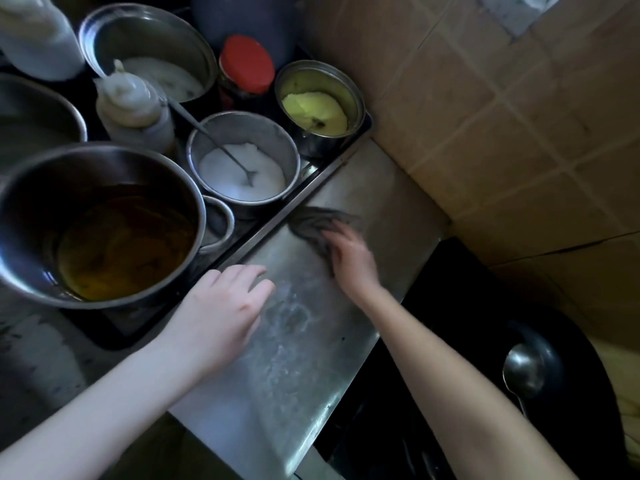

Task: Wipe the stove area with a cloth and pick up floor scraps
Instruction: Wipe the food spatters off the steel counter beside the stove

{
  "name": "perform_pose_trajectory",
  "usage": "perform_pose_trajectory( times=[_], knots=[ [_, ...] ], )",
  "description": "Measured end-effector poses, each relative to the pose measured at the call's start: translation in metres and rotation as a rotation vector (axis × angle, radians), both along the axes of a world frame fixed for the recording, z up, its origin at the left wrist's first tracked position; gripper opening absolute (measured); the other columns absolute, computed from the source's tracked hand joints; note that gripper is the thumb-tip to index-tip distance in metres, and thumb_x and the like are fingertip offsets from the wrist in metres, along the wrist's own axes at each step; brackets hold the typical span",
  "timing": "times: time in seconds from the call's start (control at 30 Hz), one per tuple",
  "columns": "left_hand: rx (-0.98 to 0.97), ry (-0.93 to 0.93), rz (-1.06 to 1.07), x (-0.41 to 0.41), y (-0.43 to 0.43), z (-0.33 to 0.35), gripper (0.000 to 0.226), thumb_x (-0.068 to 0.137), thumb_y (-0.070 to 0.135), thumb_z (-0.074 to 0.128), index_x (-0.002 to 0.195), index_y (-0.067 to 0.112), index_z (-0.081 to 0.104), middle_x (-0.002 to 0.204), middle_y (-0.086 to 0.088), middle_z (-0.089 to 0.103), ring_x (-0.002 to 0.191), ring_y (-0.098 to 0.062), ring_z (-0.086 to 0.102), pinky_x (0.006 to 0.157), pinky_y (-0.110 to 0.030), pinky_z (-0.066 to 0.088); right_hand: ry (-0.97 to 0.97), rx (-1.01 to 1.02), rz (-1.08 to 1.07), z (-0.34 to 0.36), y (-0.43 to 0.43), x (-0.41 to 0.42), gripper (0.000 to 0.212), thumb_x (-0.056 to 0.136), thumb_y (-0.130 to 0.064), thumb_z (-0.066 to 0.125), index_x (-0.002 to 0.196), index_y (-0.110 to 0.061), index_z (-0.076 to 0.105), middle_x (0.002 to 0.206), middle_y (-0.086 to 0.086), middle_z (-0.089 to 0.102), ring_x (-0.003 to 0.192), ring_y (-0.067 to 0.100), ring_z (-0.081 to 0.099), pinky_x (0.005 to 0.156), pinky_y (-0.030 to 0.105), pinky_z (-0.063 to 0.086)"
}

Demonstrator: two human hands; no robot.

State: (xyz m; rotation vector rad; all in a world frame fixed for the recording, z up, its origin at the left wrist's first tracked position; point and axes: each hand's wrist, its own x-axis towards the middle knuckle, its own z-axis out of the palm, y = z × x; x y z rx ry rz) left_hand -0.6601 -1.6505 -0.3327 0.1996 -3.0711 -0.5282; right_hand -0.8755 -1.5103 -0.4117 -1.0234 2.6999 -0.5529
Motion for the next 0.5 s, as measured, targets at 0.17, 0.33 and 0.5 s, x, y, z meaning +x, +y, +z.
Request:
perform_pose_trajectory(
  times=[0.17, 0.33, 0.5],
  knots=[
    [-0.028, -0.052, 0.016, 0.018, -0.001, -0.005, 0.032, 0.059, 0.009, 0.083, 0.088, 0.006, 0.071, 0.105, -0.015, 0.07, 0.092, -0.031, 0.069, 0.065, -0.036, 0.055, -0.006, 0.072, -0.246, 0.002, -0.023, -0.027, 0.041, 0.091, -0.006, 0.044, 0.126, -0.019, 0.059, 0.145, 0.003, 0.045, 0.135, 0.025, 0.037, 0.11, 0.035, 0.034],
    [-0.024, -0.1, 0.042, 0.038, -0.005, -0.008, 0.03, 0.064, 0.011, 0.08, 0.093, 0.007, 0.071, 0.109, -0.015, 0.068, 0.097, -0.031, 0.068, 0.069, -0.038, 0.056, -0.031, 0.058, -0.201, 0.0, -0.037, 0.021, 0.044, 0.088, -0.003, 0.044, 0.125, -0.021, 0.059, 0.143, 0.003, 0.046, 0.134, 0.025, 0.037, 0.106, 0.036, 0.038],
    [-0.038, -0.129, 0.042, 0.058, -0.011, -0.005, 0.029, 0.066, 0.012, 0.079, 0.093, 0.008, 0.07, 0.111, -0.014, 0.068, 0.097, -0.03, 0.067, 0.07, -0.038, 0.055, -0.068, 0.048, 0.001, 0.0, -0.033, 0.101, 0.04, 0.088, -0.008, 0.049, 0.124, -0.021, 0.06, 0.144, 0.0, 0.046, 0.137, 0.027, 0.034, 0.103, 0.038, 0.041]
  ],
)
